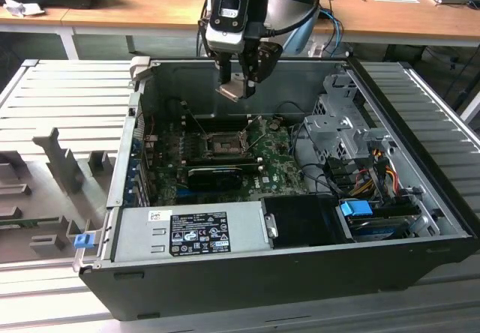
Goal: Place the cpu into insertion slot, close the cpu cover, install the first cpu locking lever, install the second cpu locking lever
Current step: 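Place the cpu into insertion slot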
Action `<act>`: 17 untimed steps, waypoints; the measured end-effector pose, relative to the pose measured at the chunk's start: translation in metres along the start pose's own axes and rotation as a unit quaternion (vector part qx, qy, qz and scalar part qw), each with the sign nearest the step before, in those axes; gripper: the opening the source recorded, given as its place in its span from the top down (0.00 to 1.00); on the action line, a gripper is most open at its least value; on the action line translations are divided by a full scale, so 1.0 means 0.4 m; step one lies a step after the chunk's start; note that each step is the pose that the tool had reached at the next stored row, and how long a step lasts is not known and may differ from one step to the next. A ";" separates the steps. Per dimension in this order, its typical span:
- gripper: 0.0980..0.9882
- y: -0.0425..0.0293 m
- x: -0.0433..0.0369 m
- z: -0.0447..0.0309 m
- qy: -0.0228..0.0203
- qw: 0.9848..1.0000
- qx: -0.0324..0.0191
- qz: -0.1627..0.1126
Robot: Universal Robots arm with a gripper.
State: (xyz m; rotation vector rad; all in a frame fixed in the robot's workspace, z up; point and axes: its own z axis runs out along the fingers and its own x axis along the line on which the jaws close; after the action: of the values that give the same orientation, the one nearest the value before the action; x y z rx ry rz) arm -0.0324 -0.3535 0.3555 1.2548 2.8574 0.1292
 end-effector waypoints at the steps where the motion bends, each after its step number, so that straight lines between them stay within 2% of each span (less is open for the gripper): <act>1: 0.52 0.000 0.000 0.000 0.000 1.000 0.000 0.004; 10: 0.52 0.000 0.000 0.002 -0.003 0.999 -0.001 0.037; 17: 0.52 0.000 0.000 0.003 -0.005 0.998 -0.001 0.062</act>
State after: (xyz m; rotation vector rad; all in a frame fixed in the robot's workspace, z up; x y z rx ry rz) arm -0.0324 -0.3535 0.3544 1.4273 2.7696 0.1270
